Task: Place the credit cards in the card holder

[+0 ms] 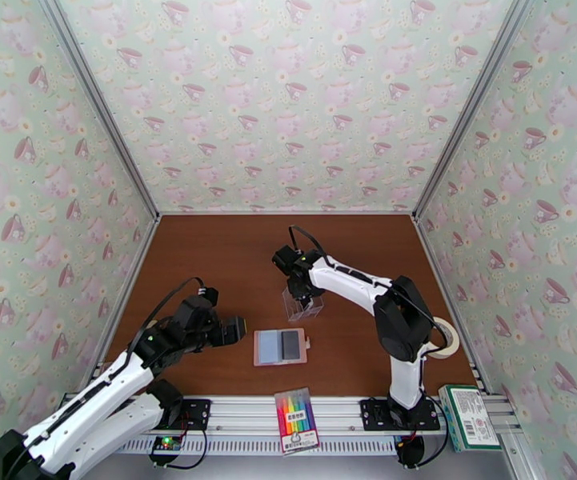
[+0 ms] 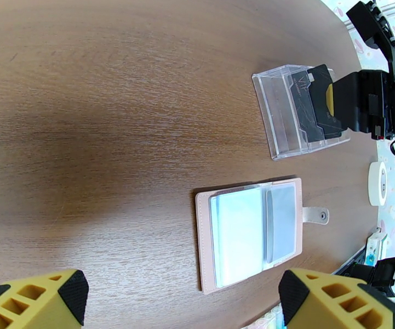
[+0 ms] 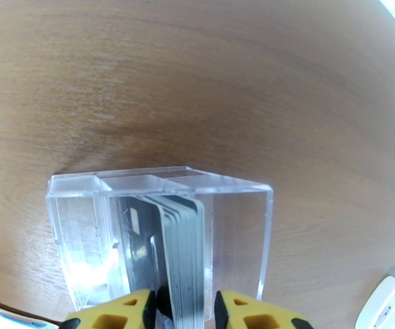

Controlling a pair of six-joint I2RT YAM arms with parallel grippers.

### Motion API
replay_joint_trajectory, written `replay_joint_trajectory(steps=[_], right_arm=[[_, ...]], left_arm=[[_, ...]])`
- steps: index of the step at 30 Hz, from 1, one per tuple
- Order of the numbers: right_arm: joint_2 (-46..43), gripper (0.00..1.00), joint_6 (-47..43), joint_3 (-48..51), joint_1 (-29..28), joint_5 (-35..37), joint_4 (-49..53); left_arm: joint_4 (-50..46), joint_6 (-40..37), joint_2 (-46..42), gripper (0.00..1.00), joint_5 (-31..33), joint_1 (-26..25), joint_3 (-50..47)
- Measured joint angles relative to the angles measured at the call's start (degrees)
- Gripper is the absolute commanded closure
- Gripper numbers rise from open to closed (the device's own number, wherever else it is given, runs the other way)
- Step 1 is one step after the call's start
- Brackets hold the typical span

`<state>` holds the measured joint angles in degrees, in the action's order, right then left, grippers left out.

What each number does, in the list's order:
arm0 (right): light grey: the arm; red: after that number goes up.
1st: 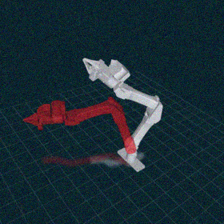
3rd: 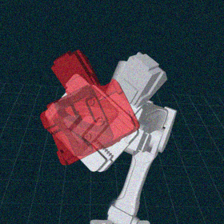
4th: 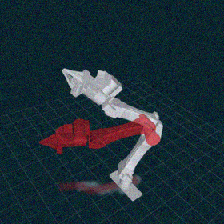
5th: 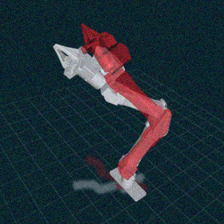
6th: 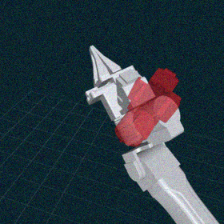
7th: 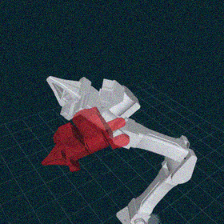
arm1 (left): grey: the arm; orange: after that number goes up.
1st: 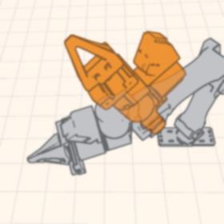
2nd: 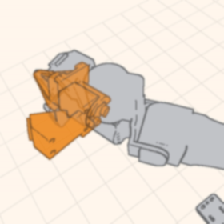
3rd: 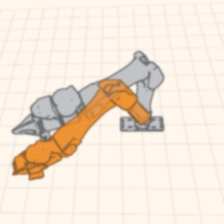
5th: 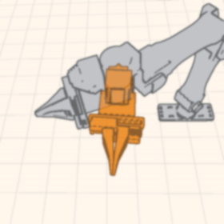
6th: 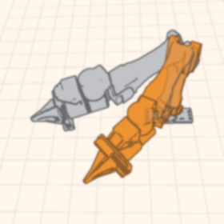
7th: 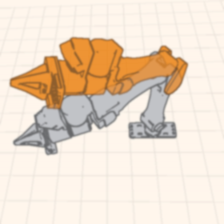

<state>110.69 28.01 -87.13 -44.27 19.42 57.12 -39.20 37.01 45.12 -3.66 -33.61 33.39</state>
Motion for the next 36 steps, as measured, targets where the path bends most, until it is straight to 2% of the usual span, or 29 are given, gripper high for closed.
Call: replay_joint_trajectory(steps=[8, 16, 18, 23, 30, 36], right_arm=[[0.0, 0.70, 0.0, -0.7, 0.0, 1.5, 1.0], [0.0, 0.85, 0.2, -0.7, -0.5, 2.4, 1.5], [0.0, 0.92, 0.1, -0.8, -0.7, 2.4, 1.5], [0.0, 0.99, 0.4, -1.1, -1.0, 2.4, 1.7], [-1.2, 1.00, 0.9, -1.0, -1.0, 0.9, 1.5], [-6.4, 1.00, 1.3, 1.2, -1.0, -0.8, 0.4]], left_arm=[[0.0, 0.0, 0.0, 0.01, 0.0, 0.0, 0.0], [0.0, 0.0, 0.0, 0.01, 0.0, 0.0, 0.0], [0.0, 0.0, 0.0, 0.01, 0.0, 0.0, 0.0], [0.0, 0.0, 0.0, 0.01, 0.0, 0.0, 0.0], [0.0, 0.0, 0.0, 0.01, 0.0, 0.0, 0.0], [0.0, 0.0, 0.0, 0.01, -0.7, 0.0, 0.0]])
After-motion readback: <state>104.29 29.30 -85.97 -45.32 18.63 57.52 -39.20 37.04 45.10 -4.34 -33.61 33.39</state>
